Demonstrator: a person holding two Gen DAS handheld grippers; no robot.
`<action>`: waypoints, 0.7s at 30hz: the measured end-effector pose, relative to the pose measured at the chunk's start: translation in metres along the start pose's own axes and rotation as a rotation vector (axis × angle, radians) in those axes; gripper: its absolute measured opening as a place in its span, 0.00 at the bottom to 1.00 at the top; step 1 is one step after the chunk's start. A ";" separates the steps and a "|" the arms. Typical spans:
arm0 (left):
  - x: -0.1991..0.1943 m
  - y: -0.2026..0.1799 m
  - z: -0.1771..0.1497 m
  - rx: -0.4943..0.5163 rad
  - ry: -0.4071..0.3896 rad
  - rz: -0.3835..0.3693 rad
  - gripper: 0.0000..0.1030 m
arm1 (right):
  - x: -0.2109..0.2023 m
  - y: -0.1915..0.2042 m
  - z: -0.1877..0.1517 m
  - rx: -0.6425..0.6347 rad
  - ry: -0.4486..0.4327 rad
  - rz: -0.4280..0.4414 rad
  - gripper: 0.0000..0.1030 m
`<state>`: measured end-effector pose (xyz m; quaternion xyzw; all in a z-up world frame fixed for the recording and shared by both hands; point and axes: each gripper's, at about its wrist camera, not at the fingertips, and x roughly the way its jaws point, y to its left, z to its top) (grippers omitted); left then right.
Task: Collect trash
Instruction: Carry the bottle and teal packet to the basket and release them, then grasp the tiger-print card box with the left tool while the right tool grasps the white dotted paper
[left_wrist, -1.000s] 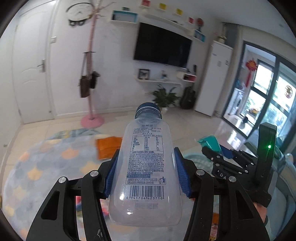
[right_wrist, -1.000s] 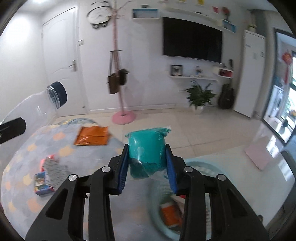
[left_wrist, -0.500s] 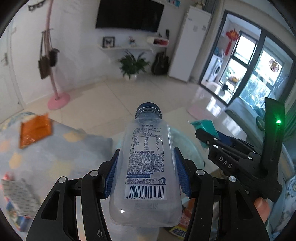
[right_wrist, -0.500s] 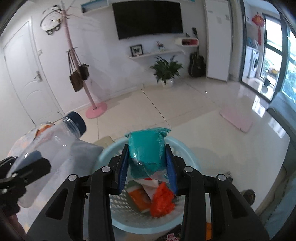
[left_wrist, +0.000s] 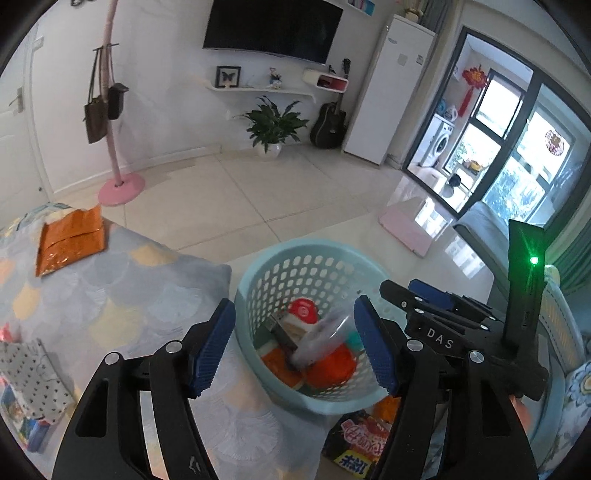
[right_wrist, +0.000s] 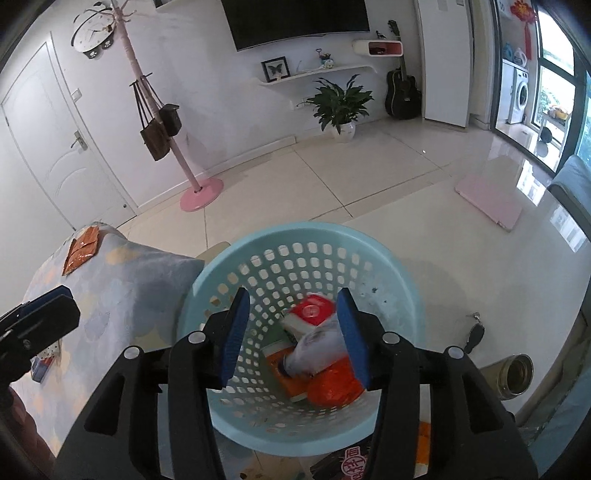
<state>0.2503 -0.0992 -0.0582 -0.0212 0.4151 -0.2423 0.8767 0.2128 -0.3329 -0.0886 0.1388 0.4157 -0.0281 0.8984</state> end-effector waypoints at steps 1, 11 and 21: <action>-0.003 0.002 -0.001 -0.004 -0.008 0.000 0.63 | -0.001 0.003 0.000 -0.005 -0.002 0.003 0.44; -0.065 0.024 -0.011 -0.061 -0.119 0.016 0.63 | -0.022 0.059 -0.003 -0.111 -0.032 0.068 0.44; -0.149 0.084 -0.046 -0.166 -0.251 0.130 0.60 | -0.042 0.141 -0.018 -0.235 -0.027 0.244 0.44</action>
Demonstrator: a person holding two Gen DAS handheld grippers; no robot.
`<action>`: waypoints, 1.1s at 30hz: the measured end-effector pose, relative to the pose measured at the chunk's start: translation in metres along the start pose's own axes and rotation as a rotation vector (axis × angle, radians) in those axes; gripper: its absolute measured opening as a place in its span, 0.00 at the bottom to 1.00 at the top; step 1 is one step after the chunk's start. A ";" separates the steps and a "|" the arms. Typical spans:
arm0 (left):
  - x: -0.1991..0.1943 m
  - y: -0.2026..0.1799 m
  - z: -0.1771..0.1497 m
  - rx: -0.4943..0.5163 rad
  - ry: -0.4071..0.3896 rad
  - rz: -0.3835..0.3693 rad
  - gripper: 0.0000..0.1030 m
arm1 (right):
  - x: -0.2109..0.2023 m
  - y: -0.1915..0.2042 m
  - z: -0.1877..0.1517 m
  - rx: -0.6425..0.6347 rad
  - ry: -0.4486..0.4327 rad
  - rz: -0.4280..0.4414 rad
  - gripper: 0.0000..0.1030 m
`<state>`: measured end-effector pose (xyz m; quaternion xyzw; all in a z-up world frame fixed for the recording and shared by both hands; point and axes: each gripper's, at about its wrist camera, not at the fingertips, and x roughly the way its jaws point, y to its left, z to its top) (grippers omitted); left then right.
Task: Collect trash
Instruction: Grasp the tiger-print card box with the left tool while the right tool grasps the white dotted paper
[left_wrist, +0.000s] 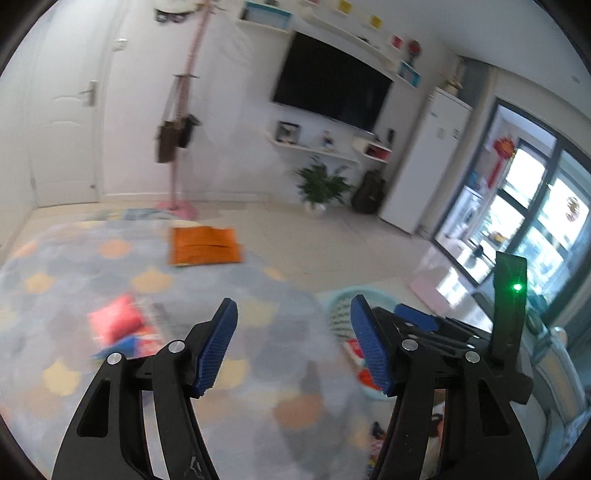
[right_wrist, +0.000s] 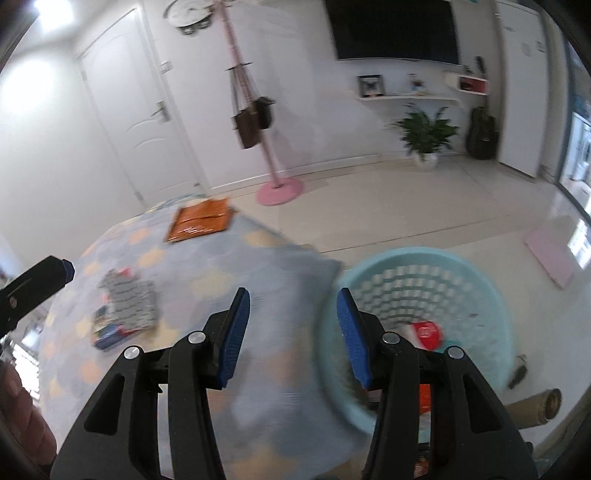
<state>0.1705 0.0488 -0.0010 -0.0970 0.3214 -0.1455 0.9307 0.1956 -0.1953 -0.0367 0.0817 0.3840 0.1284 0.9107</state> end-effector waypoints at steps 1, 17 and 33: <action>-0.007 0.010 -0.001 -0.010 -0.010 0.020 0.60 | 0.003 0.008 -0.001 -0.007 0.007 0.015 0.44; -0.019 0.149 -0.044 -0.238 0.062 0.170 0.56 | 0.045 0.152 -0.025 -0.224 0.085 0.220 0.44; 0.013 0.161 -0.044 -0.202 0.136 0.155 0.56 | 0.106 0.180 -0.025 -0.273 0.144 0.171 0.11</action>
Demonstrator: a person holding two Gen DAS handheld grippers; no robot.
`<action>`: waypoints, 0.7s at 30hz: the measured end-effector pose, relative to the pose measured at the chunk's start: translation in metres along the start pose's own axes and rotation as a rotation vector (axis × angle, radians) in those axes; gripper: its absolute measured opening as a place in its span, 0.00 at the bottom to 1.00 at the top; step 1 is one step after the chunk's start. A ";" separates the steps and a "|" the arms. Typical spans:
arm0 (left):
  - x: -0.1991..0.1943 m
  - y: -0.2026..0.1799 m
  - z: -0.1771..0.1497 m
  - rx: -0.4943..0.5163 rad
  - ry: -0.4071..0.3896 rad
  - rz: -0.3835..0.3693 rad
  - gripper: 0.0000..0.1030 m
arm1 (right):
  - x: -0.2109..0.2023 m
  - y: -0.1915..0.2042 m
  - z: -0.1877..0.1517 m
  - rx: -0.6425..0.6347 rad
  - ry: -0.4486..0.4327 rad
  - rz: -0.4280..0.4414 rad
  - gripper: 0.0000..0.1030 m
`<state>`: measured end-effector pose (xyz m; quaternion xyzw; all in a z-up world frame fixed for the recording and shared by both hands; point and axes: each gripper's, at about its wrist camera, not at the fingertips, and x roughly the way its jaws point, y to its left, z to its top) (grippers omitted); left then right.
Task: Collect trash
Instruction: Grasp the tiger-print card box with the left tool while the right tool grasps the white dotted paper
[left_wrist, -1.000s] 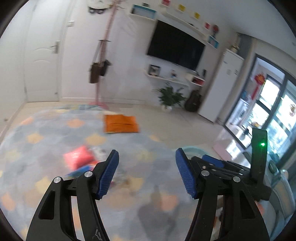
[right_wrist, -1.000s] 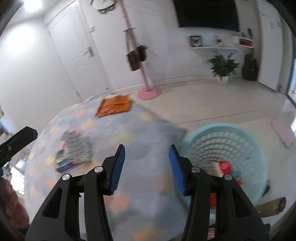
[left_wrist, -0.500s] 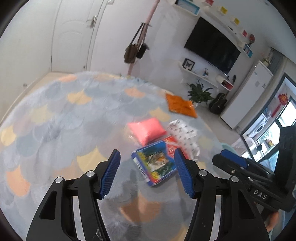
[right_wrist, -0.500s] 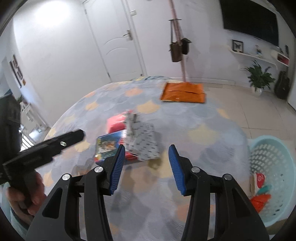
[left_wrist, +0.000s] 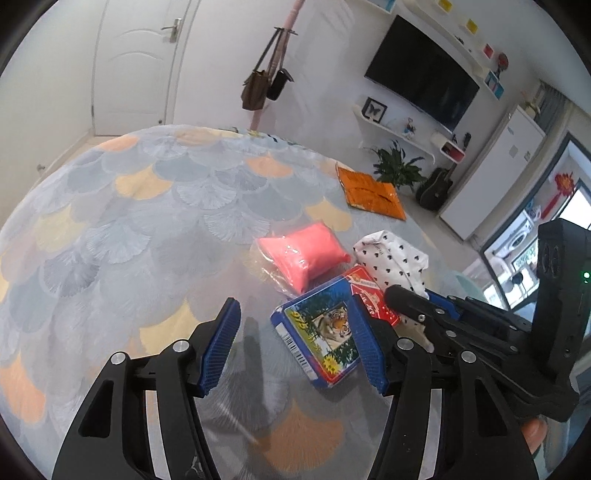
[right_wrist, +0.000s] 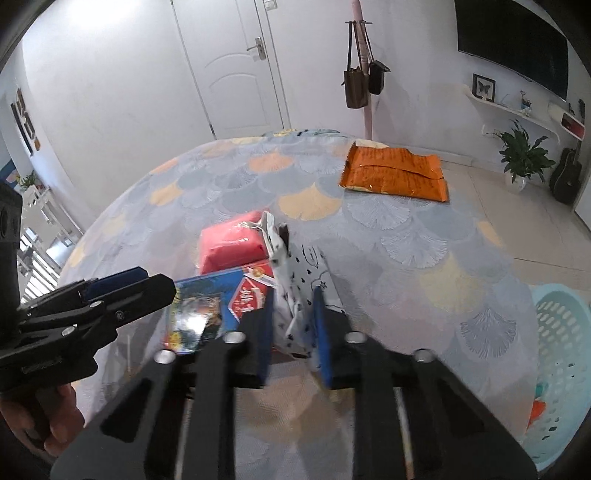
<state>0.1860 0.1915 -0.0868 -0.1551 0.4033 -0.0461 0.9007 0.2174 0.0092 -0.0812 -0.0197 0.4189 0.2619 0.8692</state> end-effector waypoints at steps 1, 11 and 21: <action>0.002 -0.003 0.001 0.017 0.002 0.006 0.56 | -0.001 -0.002 -0.001 0.001 -0.005 -0.006 0.09; 0.007 -0.033 -0.015 0.120 0.083 -0.027 0.57 | -0.026 -0.043 -0.016 0.048 -0.065 -0.041 0.07; 0.012 -0.069 -0.027 0.242 0.151 0.033 0.67 | -0.025 -0.051 -0.020 0.075 -0.088 -0.054 0.07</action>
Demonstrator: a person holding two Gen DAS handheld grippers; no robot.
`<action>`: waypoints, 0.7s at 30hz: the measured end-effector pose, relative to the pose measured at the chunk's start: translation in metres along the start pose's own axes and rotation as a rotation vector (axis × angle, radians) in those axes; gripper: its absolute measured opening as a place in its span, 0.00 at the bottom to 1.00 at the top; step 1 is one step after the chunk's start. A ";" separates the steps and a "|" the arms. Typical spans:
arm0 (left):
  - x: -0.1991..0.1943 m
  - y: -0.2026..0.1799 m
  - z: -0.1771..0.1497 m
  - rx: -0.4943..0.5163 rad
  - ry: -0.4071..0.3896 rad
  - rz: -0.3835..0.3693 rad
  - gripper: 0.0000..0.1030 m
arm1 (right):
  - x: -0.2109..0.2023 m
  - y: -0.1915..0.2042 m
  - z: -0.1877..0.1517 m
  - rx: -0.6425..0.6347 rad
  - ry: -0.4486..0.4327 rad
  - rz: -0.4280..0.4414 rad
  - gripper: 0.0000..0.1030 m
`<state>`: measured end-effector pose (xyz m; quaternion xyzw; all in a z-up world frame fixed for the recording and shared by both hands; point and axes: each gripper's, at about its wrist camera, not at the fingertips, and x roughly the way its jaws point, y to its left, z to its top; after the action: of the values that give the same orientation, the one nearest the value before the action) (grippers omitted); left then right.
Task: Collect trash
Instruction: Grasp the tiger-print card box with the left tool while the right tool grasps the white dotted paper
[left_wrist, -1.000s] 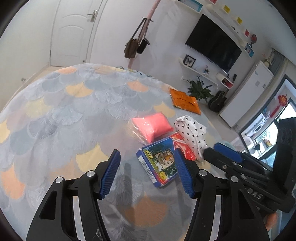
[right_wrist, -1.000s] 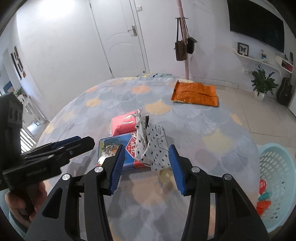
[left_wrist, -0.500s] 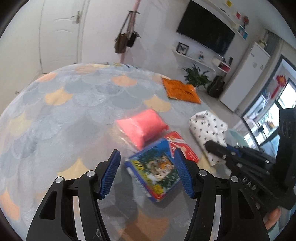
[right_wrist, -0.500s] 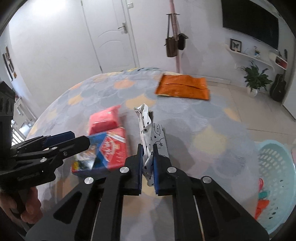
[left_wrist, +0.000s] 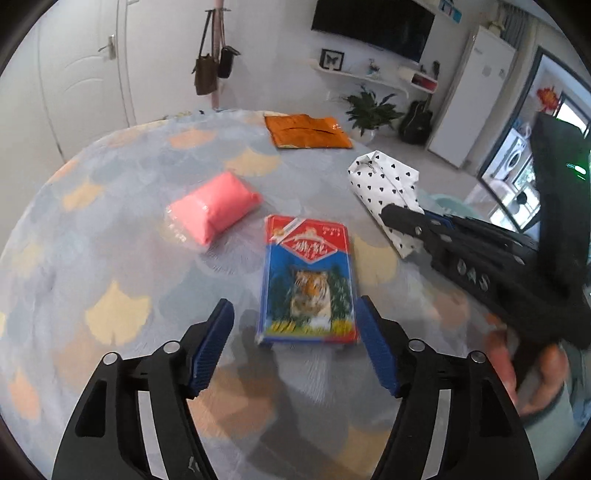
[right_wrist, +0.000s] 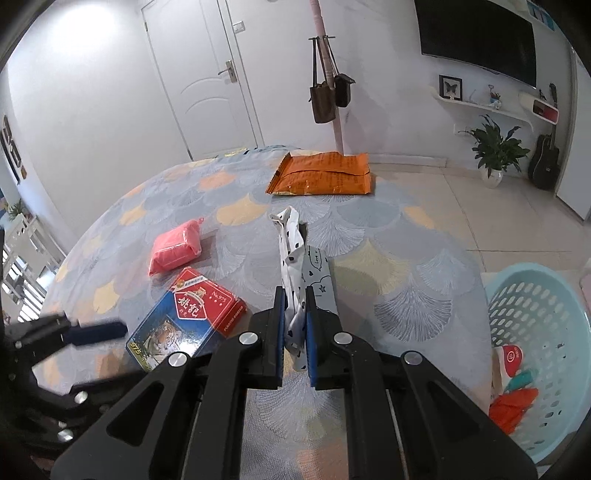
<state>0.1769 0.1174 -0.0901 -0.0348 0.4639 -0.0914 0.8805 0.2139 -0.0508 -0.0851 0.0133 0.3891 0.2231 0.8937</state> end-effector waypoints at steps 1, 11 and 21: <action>0.004 -0.003 0.003 0.005 0.003 0.011 0.69 | 0.000 0.000 0.000 -0.003 -0.002 0.000 0.07; 0.031 -0.030 0.014 0.079 0.012 0.184 0.57 | -0.001 -0.010 0.000 0.032 -0.010 0.047 0.07; 0.013 -0.030 0.014 -0.025 -0.087 0.127 0.56 | -0.017 -0.023 -0.001 0.102 -0.044 0.114 0.07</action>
<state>0.1916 0.0852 -0.0879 -0.0203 0.4276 -0.0281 0.9033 0.2121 -0.0788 -0.0788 0.0855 0.3788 0.2530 0.8861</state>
